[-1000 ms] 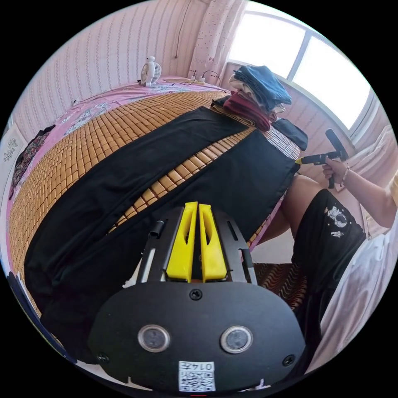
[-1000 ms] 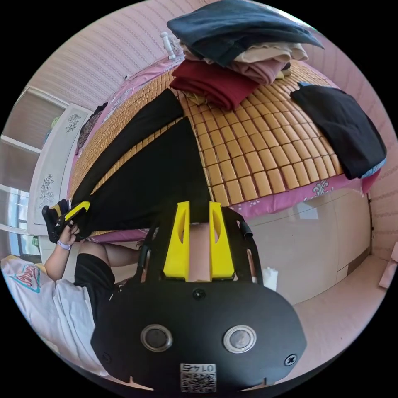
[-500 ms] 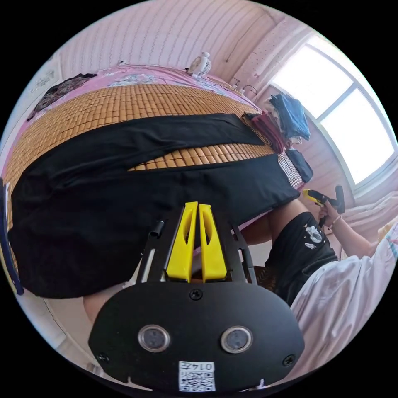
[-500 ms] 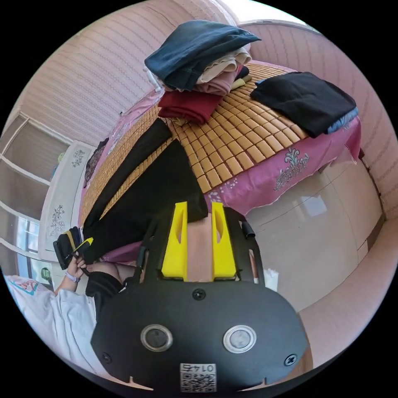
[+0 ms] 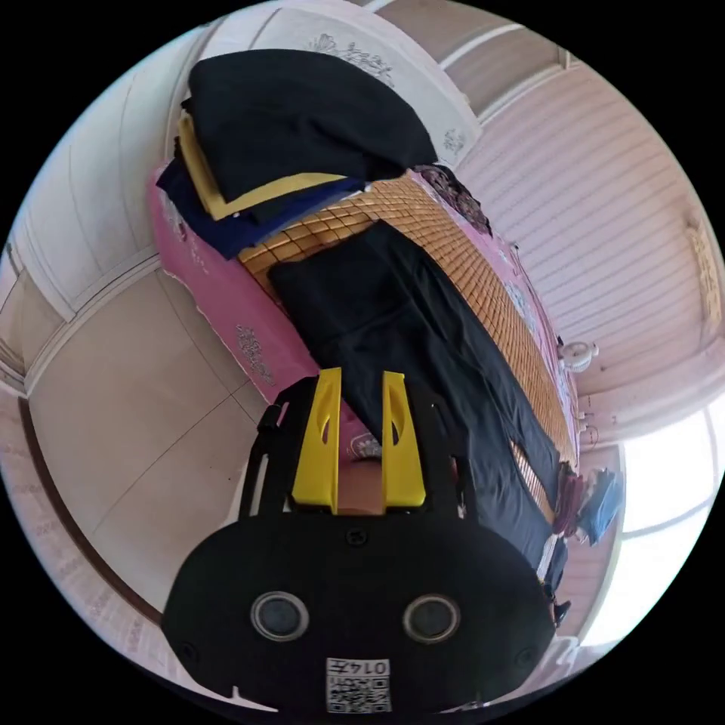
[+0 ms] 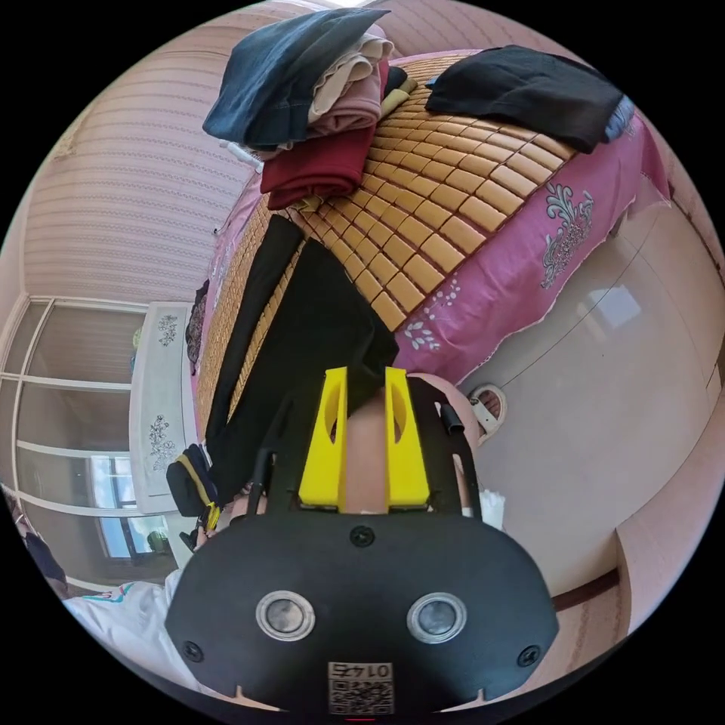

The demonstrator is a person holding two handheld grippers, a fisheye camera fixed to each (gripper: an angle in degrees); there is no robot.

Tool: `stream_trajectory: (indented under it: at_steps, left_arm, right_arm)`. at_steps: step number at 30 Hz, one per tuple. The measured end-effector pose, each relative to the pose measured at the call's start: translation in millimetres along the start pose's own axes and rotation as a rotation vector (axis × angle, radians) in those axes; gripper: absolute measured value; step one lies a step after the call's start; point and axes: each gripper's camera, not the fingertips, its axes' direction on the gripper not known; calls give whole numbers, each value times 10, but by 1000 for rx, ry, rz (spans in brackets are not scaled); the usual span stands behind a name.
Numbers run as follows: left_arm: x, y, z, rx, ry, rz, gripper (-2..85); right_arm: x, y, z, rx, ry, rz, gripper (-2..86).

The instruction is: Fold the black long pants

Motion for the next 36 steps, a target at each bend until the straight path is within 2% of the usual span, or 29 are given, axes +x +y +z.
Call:
stream_trajectory:
  at_steps: [2,7,12,15,20,23,30,36]
  left_arm:
    - [-283,-15,14,52,17,-94,101]
    - [-610,-61,212,79,21,-218,100]
    - [-667,-95,371,-51,-100,-101,2]
    - [-812,135,117,81,-45,17,-8]
    - [-1536,564,158,94,145,-211,-10]
    - [-1696,695,132,127,218,-258,-10]
    - [-1579,679,-165,158,244,-97,-10]
    - [-1123,301,-452,220,234,74,-10]
  right_arm:
    - [-105,11,-52,6,-6,-24,36]
    - [-319,62,-216,21,17,-78,15]
    - [-514,67,-345,32,84,-110,11]
    - [-611,68,-334,45,141,-128,10]
    - [-777,54,-8,-16,256,-123,10]
    - [-923,43,72,-11,281,-135,9]
    - [-1217,89,-46,74,261,-180,8]
    - [-1915,-186,-47,156,239,-364,8]
